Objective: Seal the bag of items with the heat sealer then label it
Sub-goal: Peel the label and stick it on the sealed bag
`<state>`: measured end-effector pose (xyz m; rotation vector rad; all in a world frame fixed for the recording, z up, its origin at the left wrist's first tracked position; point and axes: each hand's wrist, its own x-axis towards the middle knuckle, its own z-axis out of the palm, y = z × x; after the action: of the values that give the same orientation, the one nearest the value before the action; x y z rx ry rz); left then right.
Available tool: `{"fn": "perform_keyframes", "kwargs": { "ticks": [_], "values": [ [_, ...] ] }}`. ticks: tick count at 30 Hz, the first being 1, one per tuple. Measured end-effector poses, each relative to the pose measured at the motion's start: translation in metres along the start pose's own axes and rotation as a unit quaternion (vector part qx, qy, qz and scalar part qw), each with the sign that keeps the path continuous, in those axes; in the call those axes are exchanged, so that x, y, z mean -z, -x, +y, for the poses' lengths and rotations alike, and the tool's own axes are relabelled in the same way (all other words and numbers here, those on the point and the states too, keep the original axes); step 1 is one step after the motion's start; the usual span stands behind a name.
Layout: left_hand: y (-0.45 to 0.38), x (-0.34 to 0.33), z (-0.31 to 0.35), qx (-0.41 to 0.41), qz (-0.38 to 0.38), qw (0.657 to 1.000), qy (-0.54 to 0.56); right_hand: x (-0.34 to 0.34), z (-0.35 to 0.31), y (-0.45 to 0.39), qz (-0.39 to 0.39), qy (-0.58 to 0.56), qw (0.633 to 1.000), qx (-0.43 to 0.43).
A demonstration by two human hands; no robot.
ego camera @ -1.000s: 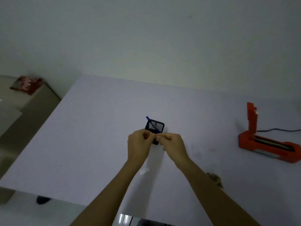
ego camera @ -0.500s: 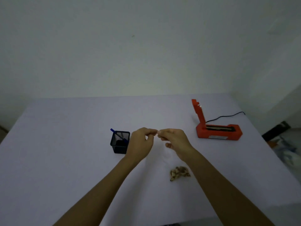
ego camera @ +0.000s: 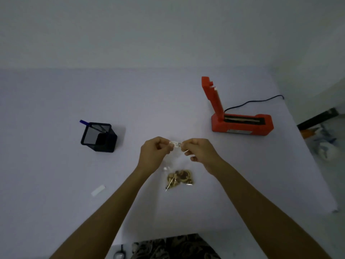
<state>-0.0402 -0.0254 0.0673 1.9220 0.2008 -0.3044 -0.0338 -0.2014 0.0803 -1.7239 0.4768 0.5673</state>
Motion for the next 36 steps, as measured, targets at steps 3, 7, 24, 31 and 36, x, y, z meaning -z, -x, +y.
{"fn": "perform_keyframes", "kwargs": {
  "ticks": [3,7,24,31,36],
  "values": [
    [0.003,-0.015,-0.017,0.034,0.011,0.999,-0.017,0.001,0.02,-0.01,-0.008,0.035,0.999,-0.013],
    [-0.003,-0.026,-0.039,0.052,0.012,0.995,-0.084,-0.003,0.039,-0.034,-0.016,0.107,0.994,-0.006],
    [-0.04,-0.028,-0.075,0.01,-0.074,0.962,-0.264,-0.029,0.06,-0.065,0.04,0.294,0.954,0.049],
    [-0.046,-0.03,-0.076,0.008,-0.086,0.954,-0.287,-0.034,0.06,-0.062,0.06,0.311,0.947,0.051],
    [-0.048,-0.031,-0.077,-0.005,-0.096,0.95,-0.298,-0.035,0.06,-0.061,0.057,0.33,0.94,0.065]
  ]
}}
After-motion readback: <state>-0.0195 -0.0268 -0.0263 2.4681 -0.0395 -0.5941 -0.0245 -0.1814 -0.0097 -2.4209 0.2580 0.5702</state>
